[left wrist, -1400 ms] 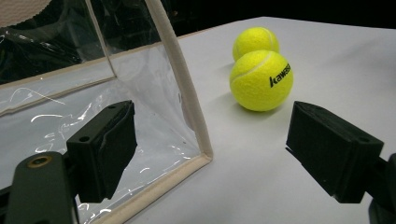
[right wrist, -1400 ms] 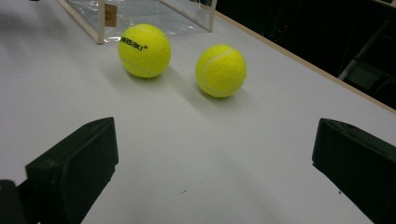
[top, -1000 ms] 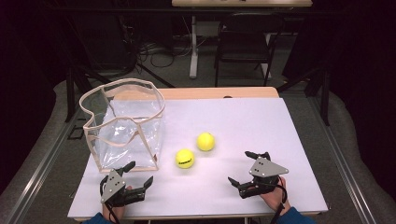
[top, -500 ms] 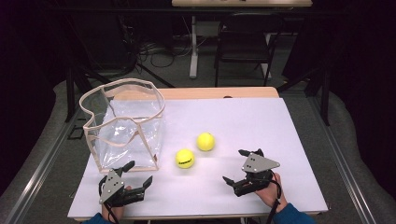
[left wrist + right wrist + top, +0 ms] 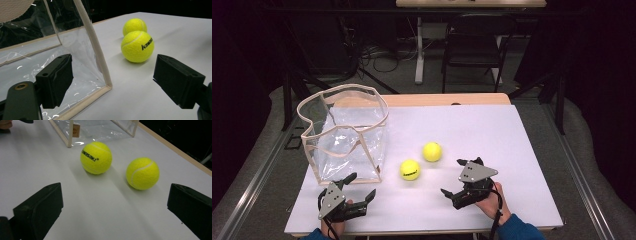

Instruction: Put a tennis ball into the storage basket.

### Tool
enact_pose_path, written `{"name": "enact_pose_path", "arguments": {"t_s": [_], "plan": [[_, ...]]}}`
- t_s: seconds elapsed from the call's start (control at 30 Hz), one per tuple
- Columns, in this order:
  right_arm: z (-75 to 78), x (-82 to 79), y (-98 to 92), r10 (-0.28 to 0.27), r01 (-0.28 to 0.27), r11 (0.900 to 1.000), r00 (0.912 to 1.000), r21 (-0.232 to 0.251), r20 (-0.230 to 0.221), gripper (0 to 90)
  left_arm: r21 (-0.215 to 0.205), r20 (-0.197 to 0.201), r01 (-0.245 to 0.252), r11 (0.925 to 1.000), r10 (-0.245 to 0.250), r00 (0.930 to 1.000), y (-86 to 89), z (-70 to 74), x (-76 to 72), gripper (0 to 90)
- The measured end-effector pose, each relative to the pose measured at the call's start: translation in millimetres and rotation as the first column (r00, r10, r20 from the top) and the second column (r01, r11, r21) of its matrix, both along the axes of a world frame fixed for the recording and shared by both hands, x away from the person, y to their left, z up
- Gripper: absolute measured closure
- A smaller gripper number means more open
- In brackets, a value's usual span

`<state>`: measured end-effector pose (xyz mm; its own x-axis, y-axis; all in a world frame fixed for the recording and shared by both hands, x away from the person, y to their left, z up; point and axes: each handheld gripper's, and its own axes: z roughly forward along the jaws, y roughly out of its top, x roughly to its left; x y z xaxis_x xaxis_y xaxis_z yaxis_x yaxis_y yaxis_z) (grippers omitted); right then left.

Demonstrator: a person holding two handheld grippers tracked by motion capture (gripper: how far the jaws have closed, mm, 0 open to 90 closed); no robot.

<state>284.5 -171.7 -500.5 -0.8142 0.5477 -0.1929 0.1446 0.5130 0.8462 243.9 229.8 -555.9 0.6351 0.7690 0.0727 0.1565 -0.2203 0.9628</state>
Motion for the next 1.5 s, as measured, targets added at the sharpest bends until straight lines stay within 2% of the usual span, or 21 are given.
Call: {"name": "enact_pose_path", "arguments": {"t_s": [0.63, 1.13, 1.5], "plan": [[3.5, 16.6, 33.1, 0.047, -0.048, 0.998, 0.9976, -0.026, -0.05, 0.0, 0.01, -0.003, 0.001, 1.0, -0.001, 1.0, -0.1, -0.4, 0.2, 15.9], [10.1, 23.4, 51.1, 0.057, -0.06, 0.997, 0.9959, -0.043, -0.07, 0.0, 0.012, -0.008, 0.006, 0.9999, -0.006, 0.9999, -1.1, -0.1, 0.3, 16.0], [7.5, 32.7, 61.0, 0.042, -0.046, 0.998, 0.9938, -0.035, -0.103, 0.0, 0.01, -0.011, 0.01, 0.9999, -0.01, 0.9999, -1.2, -0.4, 1.6, 16.0]]}}
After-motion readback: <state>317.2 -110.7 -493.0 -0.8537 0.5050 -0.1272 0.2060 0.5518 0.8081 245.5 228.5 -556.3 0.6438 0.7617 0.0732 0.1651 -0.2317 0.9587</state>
